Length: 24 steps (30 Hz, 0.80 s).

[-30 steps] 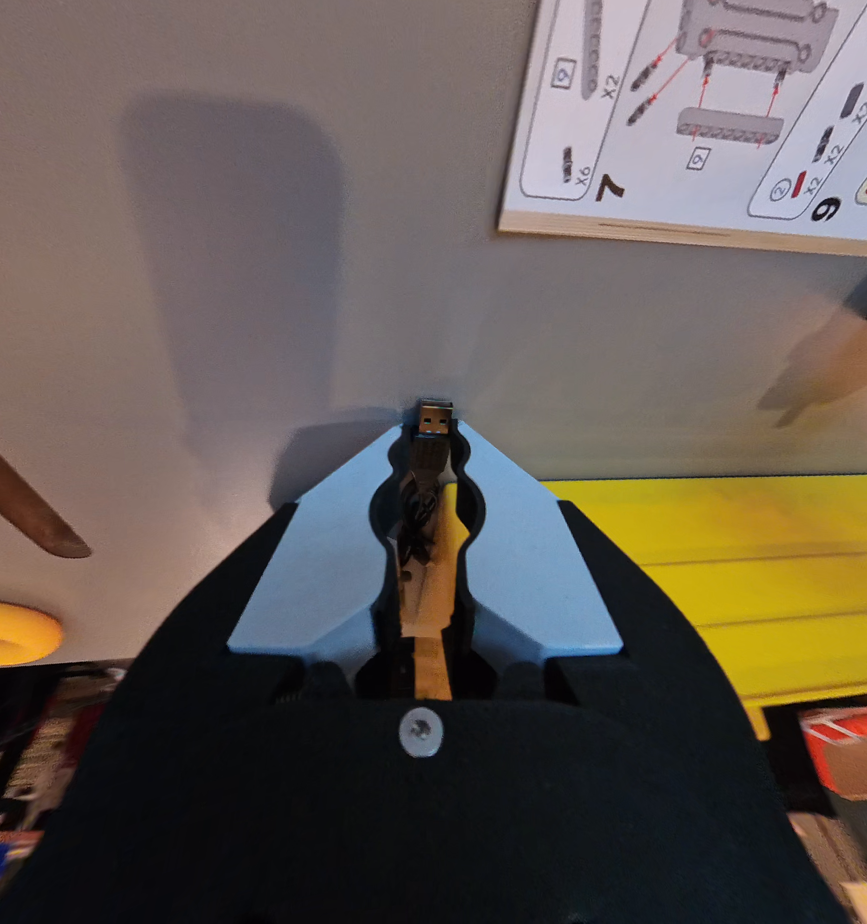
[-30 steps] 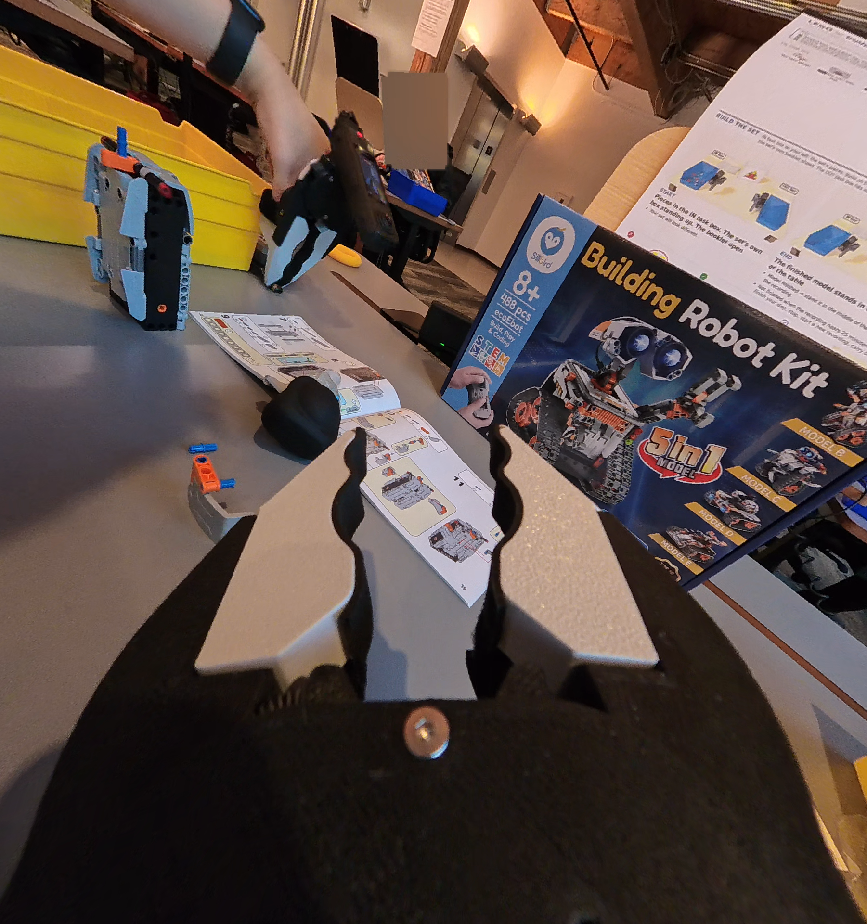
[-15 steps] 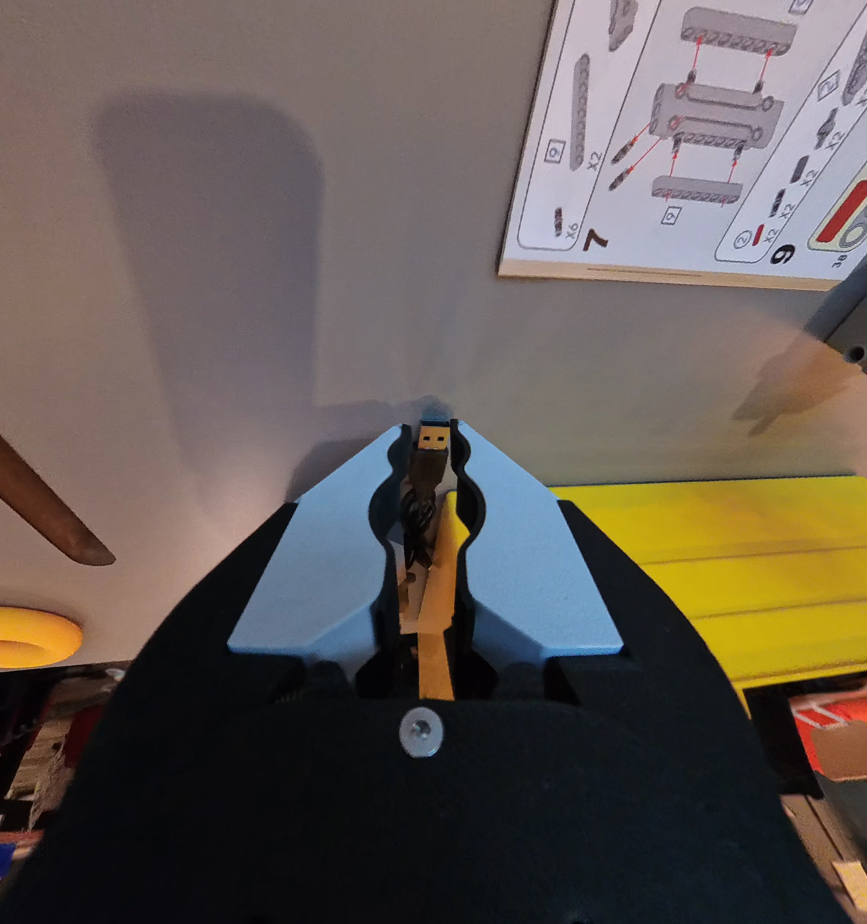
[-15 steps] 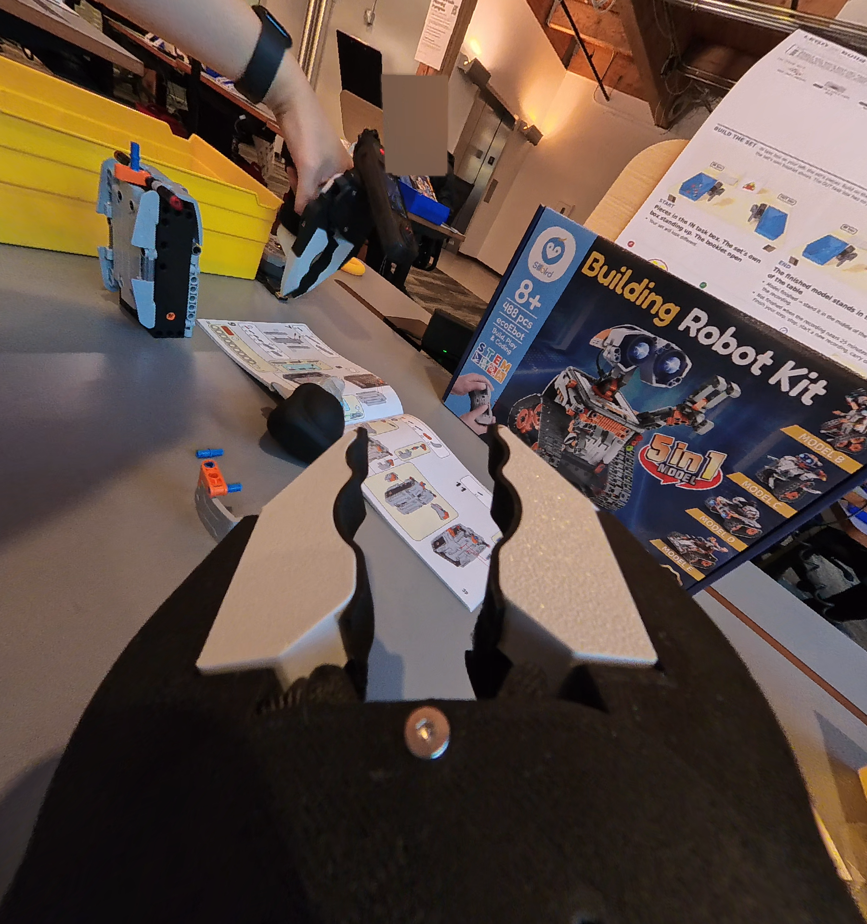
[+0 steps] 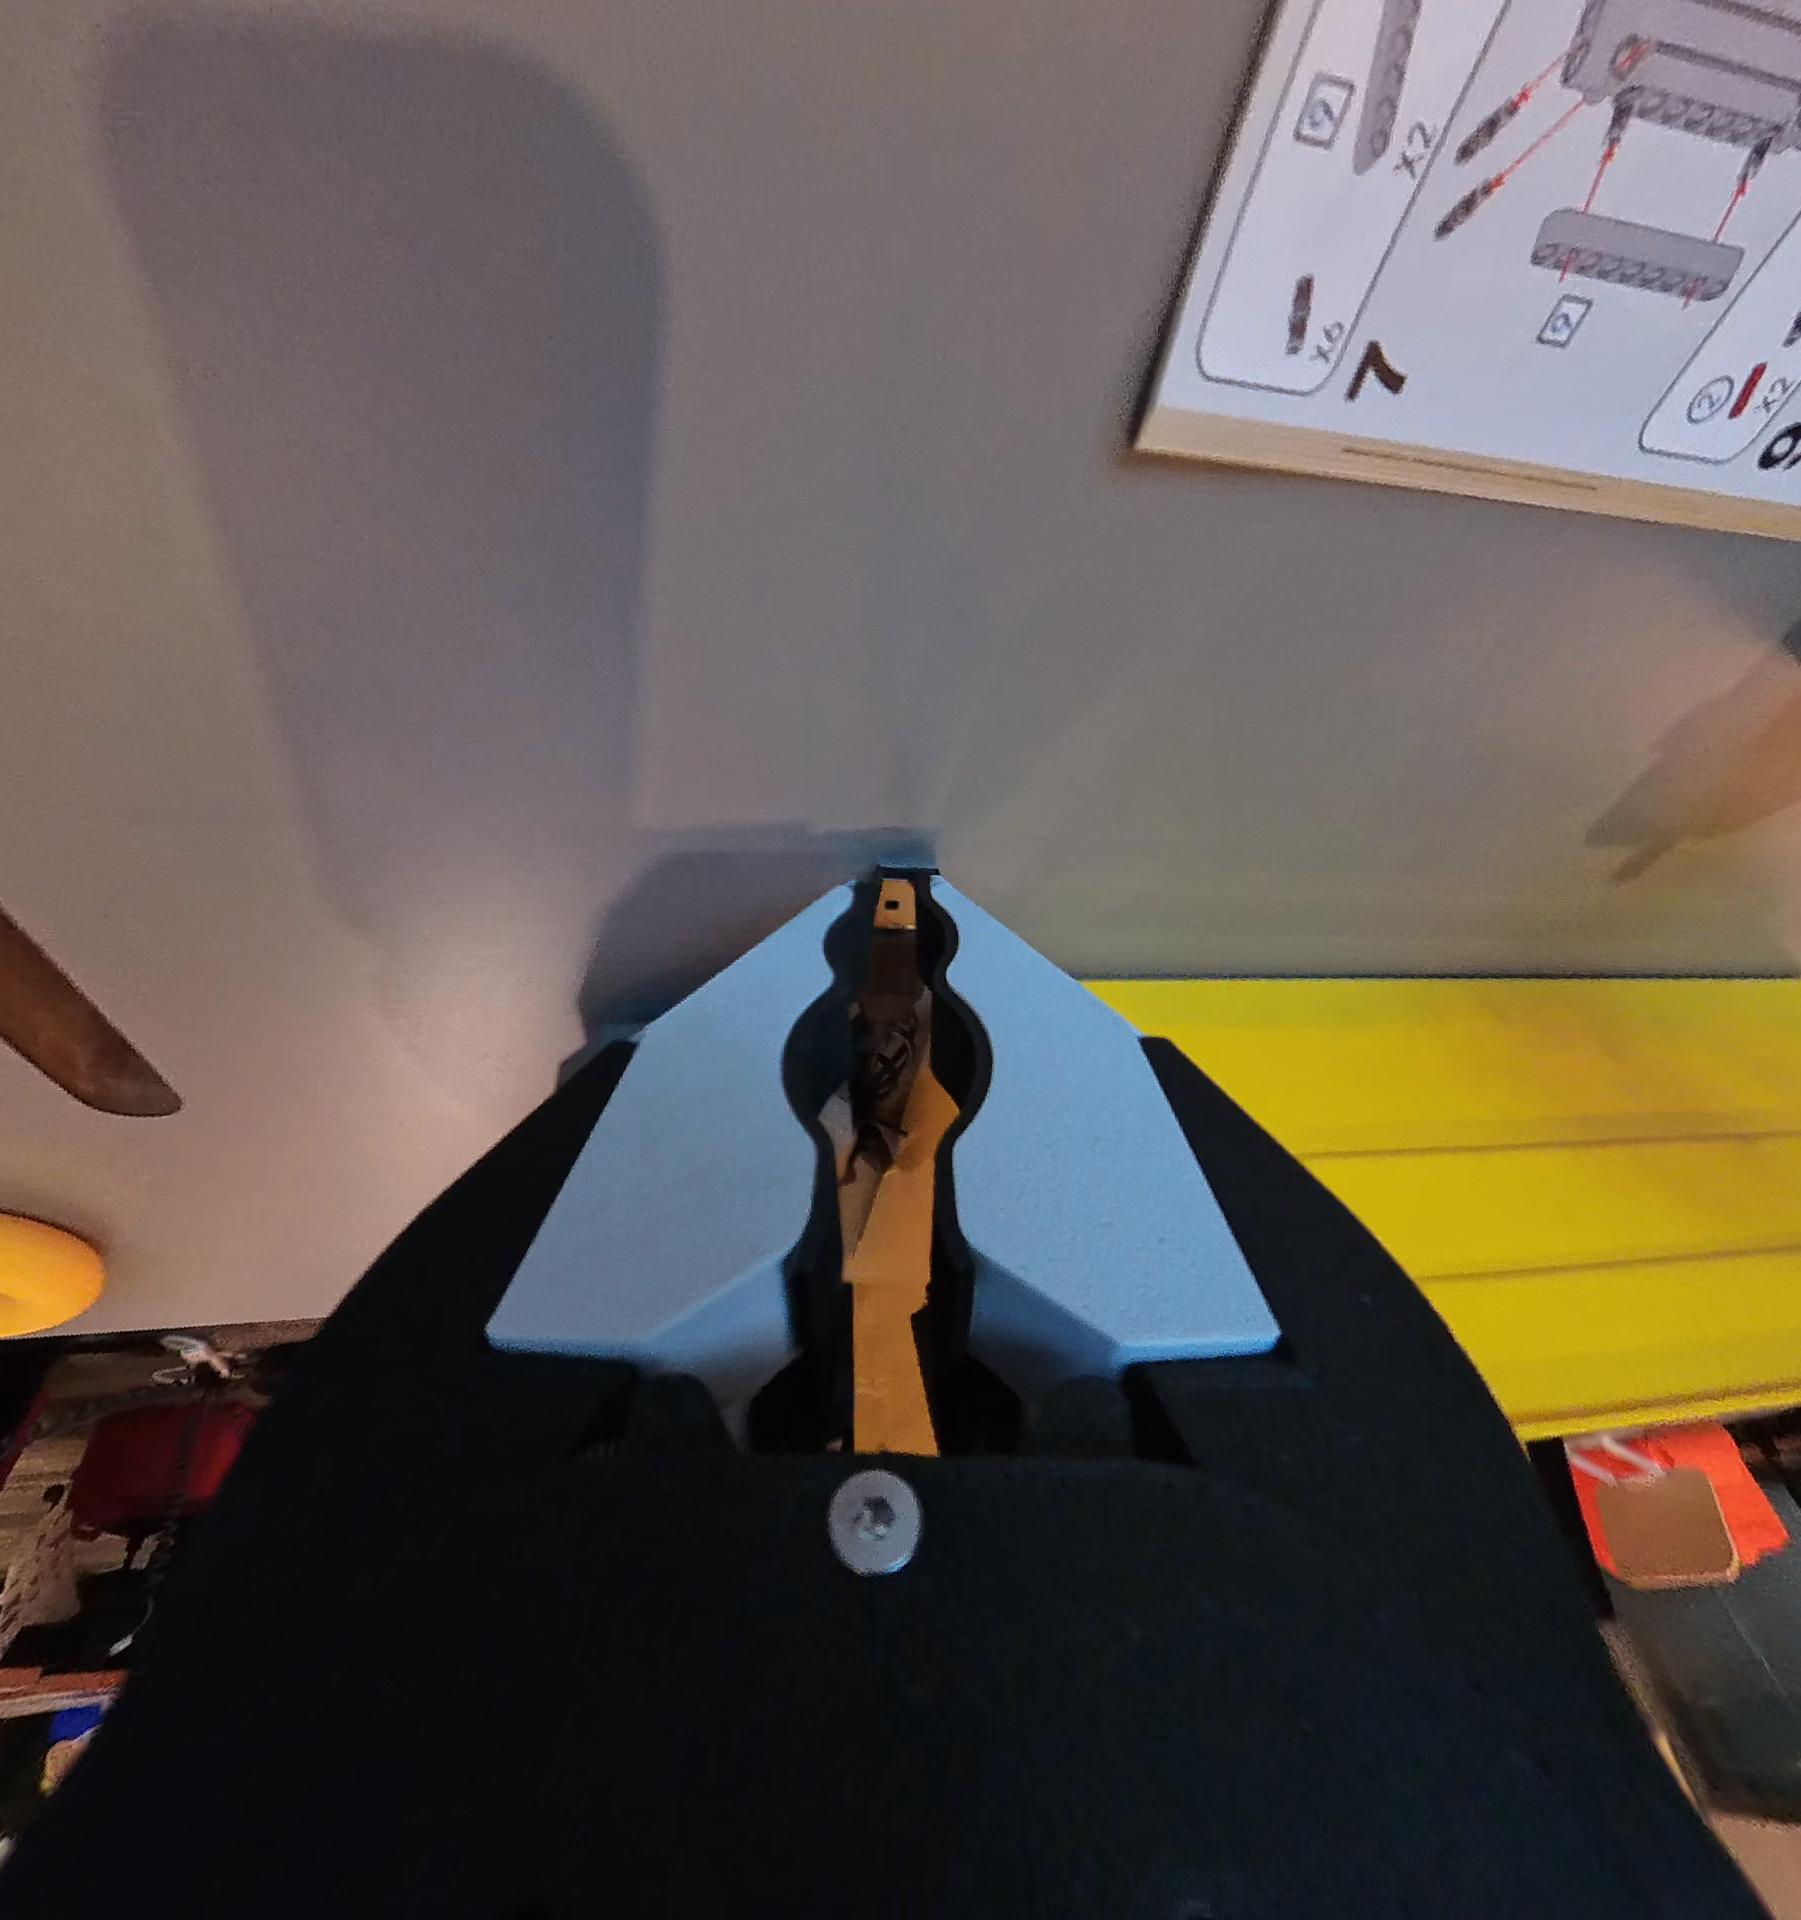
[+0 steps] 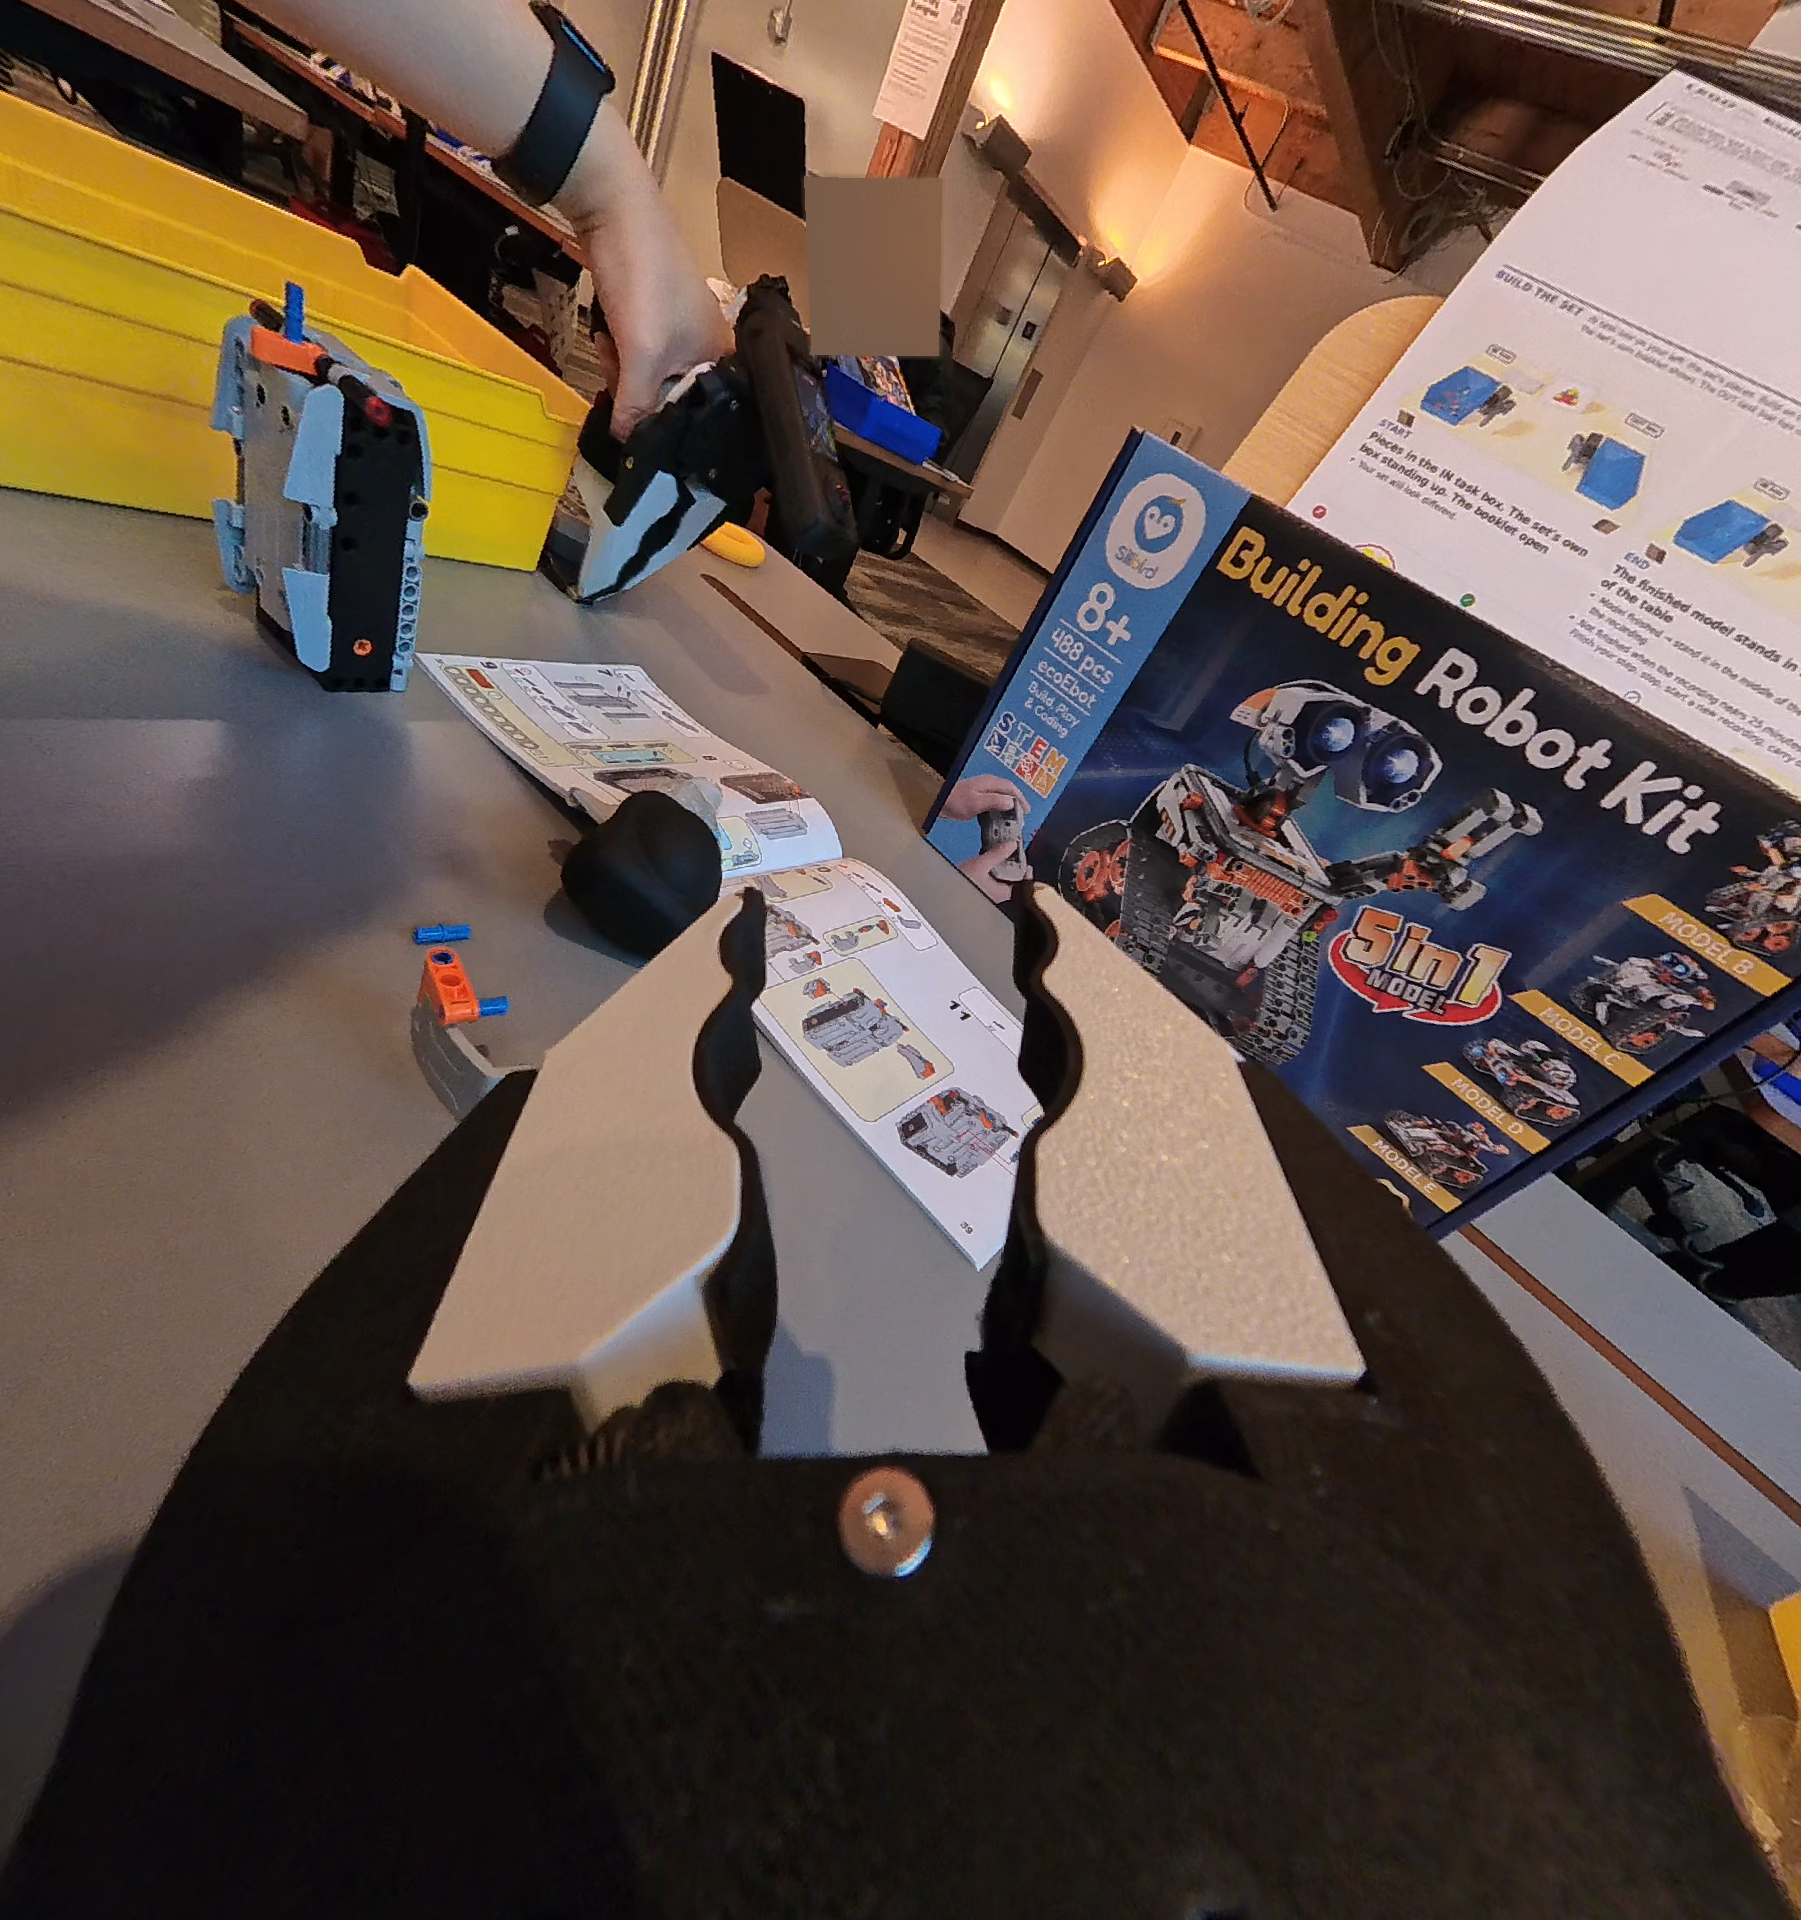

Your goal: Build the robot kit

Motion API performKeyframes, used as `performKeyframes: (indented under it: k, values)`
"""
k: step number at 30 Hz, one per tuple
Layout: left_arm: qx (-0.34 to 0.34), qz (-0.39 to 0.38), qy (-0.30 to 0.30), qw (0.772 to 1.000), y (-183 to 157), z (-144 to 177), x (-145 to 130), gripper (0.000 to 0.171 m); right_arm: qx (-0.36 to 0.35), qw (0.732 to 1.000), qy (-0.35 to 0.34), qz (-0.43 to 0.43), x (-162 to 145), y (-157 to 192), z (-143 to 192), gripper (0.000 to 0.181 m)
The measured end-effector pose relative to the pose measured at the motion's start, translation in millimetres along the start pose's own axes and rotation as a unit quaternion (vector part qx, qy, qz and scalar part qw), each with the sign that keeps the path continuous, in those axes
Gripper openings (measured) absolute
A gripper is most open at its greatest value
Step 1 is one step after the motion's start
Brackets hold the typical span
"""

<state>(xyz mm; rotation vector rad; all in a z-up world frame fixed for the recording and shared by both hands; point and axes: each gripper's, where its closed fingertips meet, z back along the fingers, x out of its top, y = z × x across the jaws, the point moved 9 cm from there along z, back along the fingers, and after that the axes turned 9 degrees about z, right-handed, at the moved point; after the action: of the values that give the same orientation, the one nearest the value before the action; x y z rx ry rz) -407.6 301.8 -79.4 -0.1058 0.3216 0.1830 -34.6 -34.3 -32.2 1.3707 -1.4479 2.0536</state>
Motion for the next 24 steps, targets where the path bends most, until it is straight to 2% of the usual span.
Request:
performKeyframes:
  k: [3,5,6,8,10,13,15,18,20,22,24]
  values:
    - [-0.014,0.027,-0.082,0.996,-1.3,18.2,9.5,0.008,-0.001,1.0,-0.005,0.001,1.2,-0.1,0.4,0.047]
    - [-0.013,0.036,-0.195,0.98,-9.4,49.0,16.9,0.009,-0.001,1.0,-0.005,0.0,1.4,-0.2,0.6,0.047]
    - [-0.008,0.038,-0.265,0.963,-17.0,68.4,18.7,0.009,0.0,1.0,-0.007,-0.001,1.7,-0.2,0.7,0.047]
    - [0.017,0.042,-0.412,0.91,-39.6,109.2,14.8,0.014,0.003,1.0,-0.011,-0.005,2.9,0.1,0.6,0.047]
    - [0.048,0.048,-0.543,0.837,-71.2,144.1,0.0,0.025,0.018,1.0,-0.01,-0.016,2.5,2.1,-1.9,0.047]
    - [0.067,0.065,-0.665,0.741,-125.7,168.4,-26.7,0.038,0.067,0.996,0.021,-0.062,-3.8,8.0,-15.7,0.049]
    - [0.05,0.088,-0.713,0.693,-162.5,167.7,-37.8,0.053,0.116,0.986,0.05,-0.105,-4.9,12.2,-30.9,0.051]
    - [-0.011,0.115,-0.758,0.642,-218.2,156.2,-43.2,0.068,0.177,0.972,0.104,-0.111,1.4,17.2,-65.0,0.058]
    - [-0.046,0.132,-0.777,0.614,-250.1,146.5,-41.5,0.075,0.219,0.955,0.158,-0.121,2.4,24.6,-90.4,0.067]
    - [-0.057,0.158,-0.789,0.591,-272.9,137.1,-39.7,0.075,0.267,0.93,0.189,-0.168,3.1,31.8,-111.3,0.075]
    - [-0.056,0.194,-0.796,0.57,-288.6,128.1,-41.0,0.073,0.293,0.914,0.2,-0.196,3.3,30.7,-127.4,0.072]
